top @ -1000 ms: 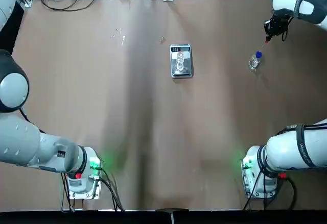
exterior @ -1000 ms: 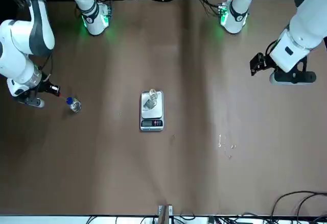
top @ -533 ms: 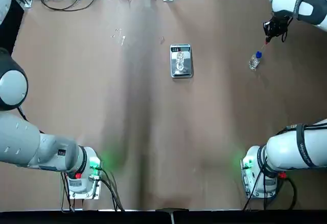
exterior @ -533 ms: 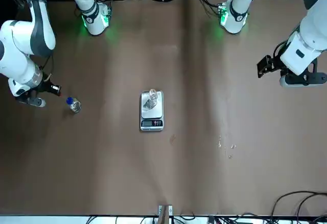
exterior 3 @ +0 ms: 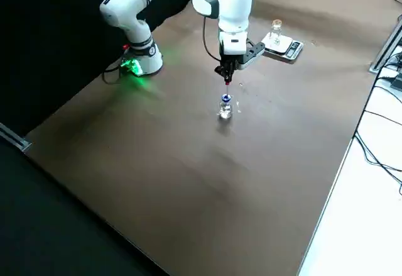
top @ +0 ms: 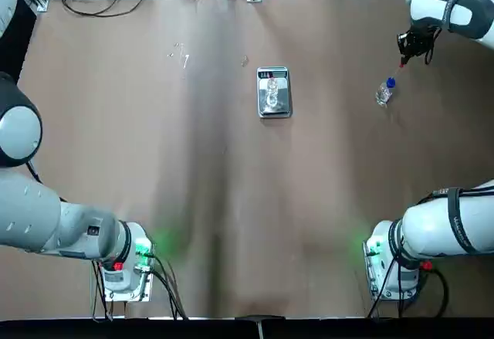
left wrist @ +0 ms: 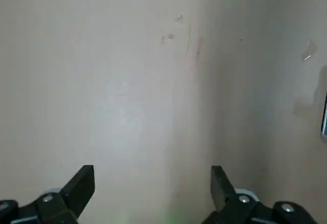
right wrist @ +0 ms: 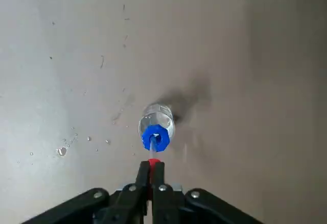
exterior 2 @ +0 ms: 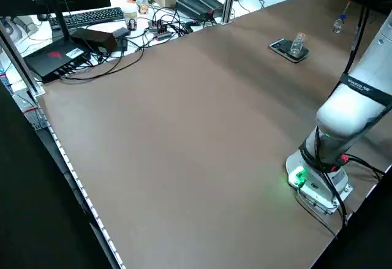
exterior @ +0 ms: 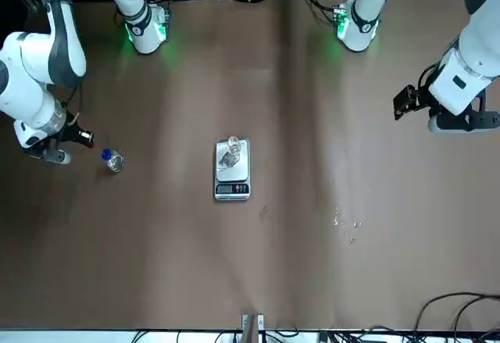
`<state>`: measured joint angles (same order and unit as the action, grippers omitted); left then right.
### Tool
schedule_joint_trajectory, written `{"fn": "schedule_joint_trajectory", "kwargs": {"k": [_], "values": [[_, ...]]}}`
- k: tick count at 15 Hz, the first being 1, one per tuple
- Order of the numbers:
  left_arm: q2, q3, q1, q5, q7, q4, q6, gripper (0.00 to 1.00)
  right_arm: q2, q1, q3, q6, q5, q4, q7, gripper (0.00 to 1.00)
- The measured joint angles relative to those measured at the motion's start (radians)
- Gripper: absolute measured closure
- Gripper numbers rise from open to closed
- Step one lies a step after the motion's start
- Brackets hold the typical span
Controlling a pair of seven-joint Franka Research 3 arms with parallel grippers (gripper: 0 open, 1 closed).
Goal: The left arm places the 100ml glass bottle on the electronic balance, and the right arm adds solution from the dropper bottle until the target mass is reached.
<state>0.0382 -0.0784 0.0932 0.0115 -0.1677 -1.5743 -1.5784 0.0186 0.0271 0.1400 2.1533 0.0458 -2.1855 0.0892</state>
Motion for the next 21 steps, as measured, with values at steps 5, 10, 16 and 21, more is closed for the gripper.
{"fn": "schedule_joint_trajectory", "kwargs": {"k": [5,10,16,21], "values": [[0.000,0.000,0.000,0.000,0.000,0.000,0.000,0.00,0.004,0.000,0.000,0.011,0.000,-0.004,-0.001,0.95],[0.000,0.000,0.000,0.000,0.000,0.000,-0.002,0.00,0.007,0.000,0.000,0.013,0.013,-0.008,-0.005,0.95],[0.012,0.001,-0.033,0.000,-0.005,-0.001,-0.036,0.00,0.019,0.000,0.000,0.031,0.016,-0.011,-0.006,0.95],[0.025,0.001,-0.058,-0.028,-0.005,-0.001,-0.063,0.00,0.022,0.000,0.000,0.032,0.016,-0.012,-0.007,0.95]]}}
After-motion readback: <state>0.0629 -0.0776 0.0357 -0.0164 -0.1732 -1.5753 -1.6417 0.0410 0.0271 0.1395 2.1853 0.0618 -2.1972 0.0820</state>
